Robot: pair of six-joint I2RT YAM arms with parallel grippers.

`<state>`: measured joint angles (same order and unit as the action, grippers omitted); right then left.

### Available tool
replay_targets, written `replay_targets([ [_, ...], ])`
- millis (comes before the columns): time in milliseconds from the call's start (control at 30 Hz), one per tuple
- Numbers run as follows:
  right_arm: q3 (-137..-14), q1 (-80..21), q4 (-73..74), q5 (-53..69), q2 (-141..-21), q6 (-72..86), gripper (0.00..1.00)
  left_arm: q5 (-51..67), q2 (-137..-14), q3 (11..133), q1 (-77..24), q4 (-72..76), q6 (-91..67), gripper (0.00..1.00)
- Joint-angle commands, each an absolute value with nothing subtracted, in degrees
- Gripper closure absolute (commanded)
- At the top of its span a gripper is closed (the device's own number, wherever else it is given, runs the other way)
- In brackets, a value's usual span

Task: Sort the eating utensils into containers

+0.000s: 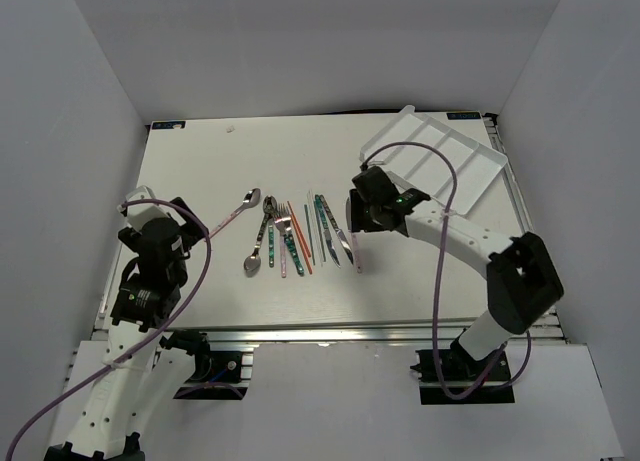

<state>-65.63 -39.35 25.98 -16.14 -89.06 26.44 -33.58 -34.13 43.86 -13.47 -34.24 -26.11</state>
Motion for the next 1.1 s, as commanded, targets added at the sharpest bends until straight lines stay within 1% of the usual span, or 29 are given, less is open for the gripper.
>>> replay_targets([
  [0, -68.55, -40.69, 27.07, -21.53, -92.80, 27.07, 0.44, -32.61, -34.19, 44.38, -13.71, -33.22, -25.49, 0.02],
  [167, -67.94, -41.22, 24.97, -18.99, -98.34, 27.25, 0.48, -32.26, -33.75, 44.21, -13.71, -33.05, -25.49, 0.02],
  [267, -67.85, -41.40, 24.00, -18.19, -100.80, 27.16, 0.49, -31.99, -34.01, 44.21, -13.62, -32.96, -25.40, 0.02],
  [367, -67.85, -41.31, 23.20, -17.84, -103.18, 27.07, 0.53, -31.90, -34.01, 44.21, -13.62, -32.96, -25.40, 0.02],
  [600, -67.94, -41.40, 21.97, -16.96, -107.39, 27.16, 0.55, -31.73, -33.49, 44.12, -13.71, -32.96, -25.40, 0.02],
  [667, -67.85, -41.31, 21.71, -16.53, -108.01, 27.16, 0.57, -31.55, -33.49, 44.12, -13.62, -32.87, -25.31, 0.02],
  [800, -67.33, -41.40, 21.62, -16.17, -109.42, 27.77, 0.66, -31.46, -33.14, 44.12, -13.71, -32.87, -25.31, 0.02],
  [867, -66.63, -41.40, 21.53, -15.65, -109.43, 27.95, 0.82, -31.46, -33.13, 44.12, -13.62, -32.87, -25.40, 0.02],
  [900, -66.36, -41.40, 21.53, -15.47, -109.25, 28.30, 0.94, -31.46, -32.96, 44.12, -13.71, -32.87, -25.40, 0.02],
  [933, -66.18, -41.40, 21.53, -15.38, -108.29, 28.39, 1.00, -31.38, -32.96, 44.03, -13.71, -32.87, -25.31, 0.02],
  [1067, -66.62, -41.22, 22.84, -16.87, -104.34, 28.65, 1.00, -31.20, -32.96, 44.03, -13.62, -32.78, -25.23, 0.02],
])
